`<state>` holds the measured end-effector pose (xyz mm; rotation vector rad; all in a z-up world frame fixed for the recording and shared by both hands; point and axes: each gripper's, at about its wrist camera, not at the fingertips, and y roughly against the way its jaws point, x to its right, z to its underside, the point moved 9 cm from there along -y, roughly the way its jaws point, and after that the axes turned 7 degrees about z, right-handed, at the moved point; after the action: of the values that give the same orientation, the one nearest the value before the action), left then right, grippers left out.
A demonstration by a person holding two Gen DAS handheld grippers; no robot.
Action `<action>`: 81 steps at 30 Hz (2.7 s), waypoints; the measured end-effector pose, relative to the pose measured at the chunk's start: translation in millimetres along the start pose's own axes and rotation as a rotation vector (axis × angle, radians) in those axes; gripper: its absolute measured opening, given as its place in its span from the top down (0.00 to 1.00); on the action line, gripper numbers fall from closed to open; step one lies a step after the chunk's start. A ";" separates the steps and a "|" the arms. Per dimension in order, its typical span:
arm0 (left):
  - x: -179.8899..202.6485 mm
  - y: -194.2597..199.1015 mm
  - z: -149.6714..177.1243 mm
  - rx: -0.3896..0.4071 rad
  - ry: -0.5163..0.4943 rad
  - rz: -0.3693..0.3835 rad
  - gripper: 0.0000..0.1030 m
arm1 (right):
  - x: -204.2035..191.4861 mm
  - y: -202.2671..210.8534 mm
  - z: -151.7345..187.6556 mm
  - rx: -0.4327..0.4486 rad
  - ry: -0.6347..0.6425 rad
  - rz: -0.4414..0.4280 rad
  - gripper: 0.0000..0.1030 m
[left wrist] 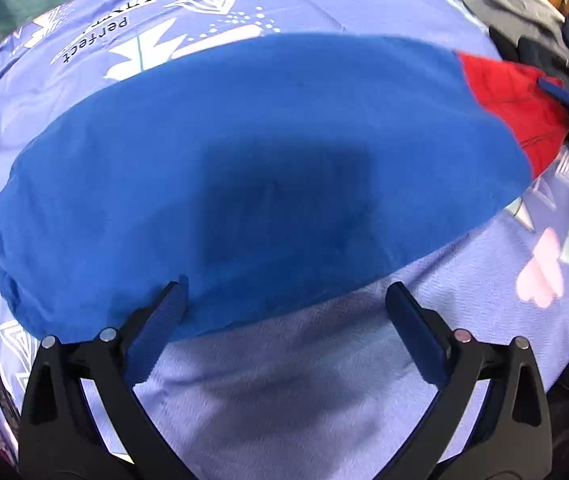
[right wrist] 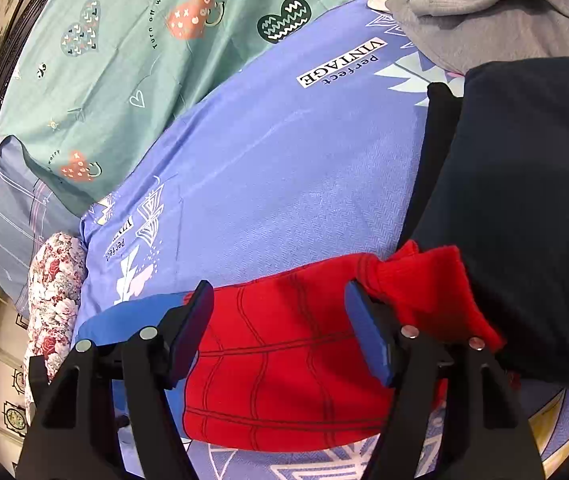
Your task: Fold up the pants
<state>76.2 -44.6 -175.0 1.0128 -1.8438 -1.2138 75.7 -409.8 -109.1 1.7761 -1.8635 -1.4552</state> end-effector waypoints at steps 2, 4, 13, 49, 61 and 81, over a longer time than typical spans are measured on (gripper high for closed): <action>-0.3 10.7 -5.0 0.026 0.039 0.049 0.02 | -5.9 2.3 1.2 0.004 0.039 0.032 0.32; -4.5 21.9 -15.7 0.072 0.079 0.081 0.02 | -14.4 7.2 2.0 0.022 0.103 0.088 0.27; -46.7 -5.3 -10.3 0.042 0.157 -0.096 0.02 | -46.1 -9.4 55.8 -0.083 0.427 0.209 0.17; -124.5 65.2 -113.5 0.245 0.290 -0.096 0.02 | -272.0 -157.9 28.9 -0.233 0.636 -0.019 0.71; -138.4 22.0 -130.8 0.177 0.351 -0.089 0.02 | -276.9 -160.8 109.2 -0.368 0.807 -0.078 0.71; -111.1 2.8 -67.1 0.118 0.199 -0.127 0.02 | -285.1 -169.5 117.5 -0.553 0.654 -0.207 0.70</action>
<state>183.6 27.8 -165.5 1.2852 -1.7329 -1.0448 181.5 -77.7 -157.0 1.8638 -0.8816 -1.0947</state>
